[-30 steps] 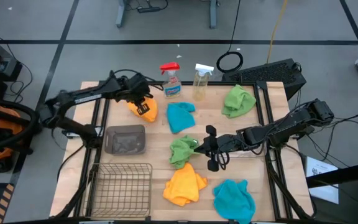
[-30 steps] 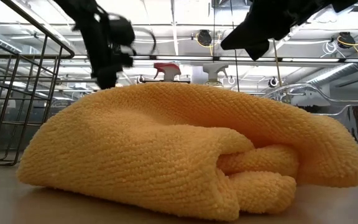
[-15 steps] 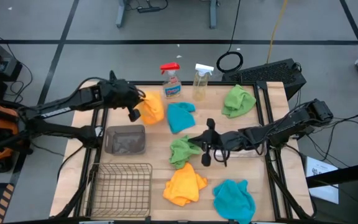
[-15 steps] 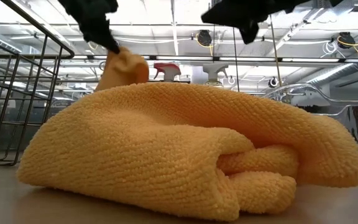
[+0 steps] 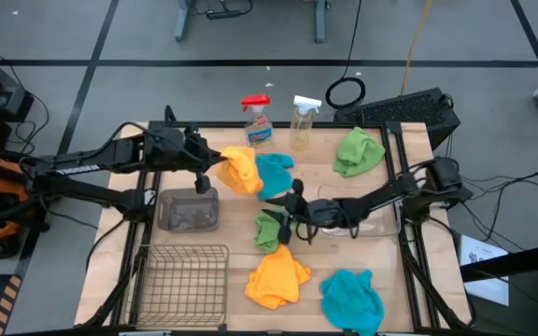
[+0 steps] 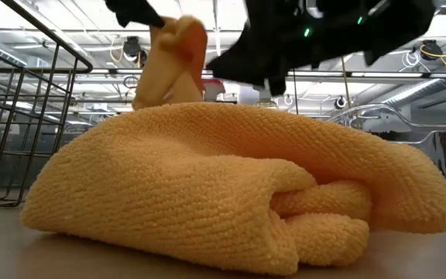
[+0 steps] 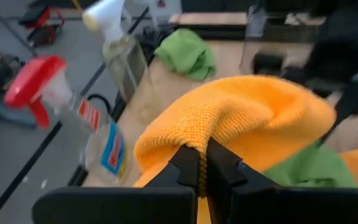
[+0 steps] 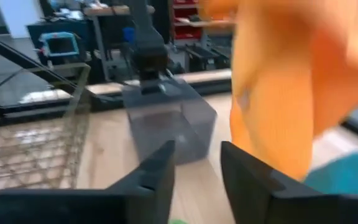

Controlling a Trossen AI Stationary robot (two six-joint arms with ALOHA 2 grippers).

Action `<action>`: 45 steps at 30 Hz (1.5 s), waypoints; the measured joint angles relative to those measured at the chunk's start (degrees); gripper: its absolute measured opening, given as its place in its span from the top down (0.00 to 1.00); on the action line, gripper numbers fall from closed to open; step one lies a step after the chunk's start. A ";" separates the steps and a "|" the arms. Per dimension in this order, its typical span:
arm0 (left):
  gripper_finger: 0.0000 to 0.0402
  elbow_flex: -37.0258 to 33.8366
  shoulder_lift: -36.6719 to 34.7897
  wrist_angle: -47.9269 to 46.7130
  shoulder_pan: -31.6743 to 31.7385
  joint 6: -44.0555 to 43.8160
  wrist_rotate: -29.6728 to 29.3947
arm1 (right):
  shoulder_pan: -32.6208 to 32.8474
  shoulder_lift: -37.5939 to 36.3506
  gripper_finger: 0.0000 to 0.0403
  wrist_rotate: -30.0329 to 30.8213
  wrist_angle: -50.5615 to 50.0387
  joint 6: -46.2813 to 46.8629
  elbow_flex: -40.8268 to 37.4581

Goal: Sort microfiber towel by color & place in baskets
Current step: Put the top orange microfiber towel into the transparent bin

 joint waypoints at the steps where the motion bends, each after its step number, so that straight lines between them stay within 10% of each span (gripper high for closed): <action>1: 0.97 0.74 0.00 -0.18 -0.58 0.52 -0.02 | -0.49 1.14 0.63 -0.02 0.86 0.21 -0.02; 13: 0.97 6.70 0.04 1.99 -5.54 2.41 0.53 | -3.22 4.48 0.32 6.72 5.27 -8.67 0.00; 28: 0.97 6.72 3.48 2.84 -9.17 -1.16 0.71 | 4.71 4.48 0.31 23.48 17.35 -49.99 7.80; 45: 0.97 6.65 9.96 2.58 -13.03 -1.18 4.59 | 9.27 4.48 0.31 26.67 17.73 -67.38 12.76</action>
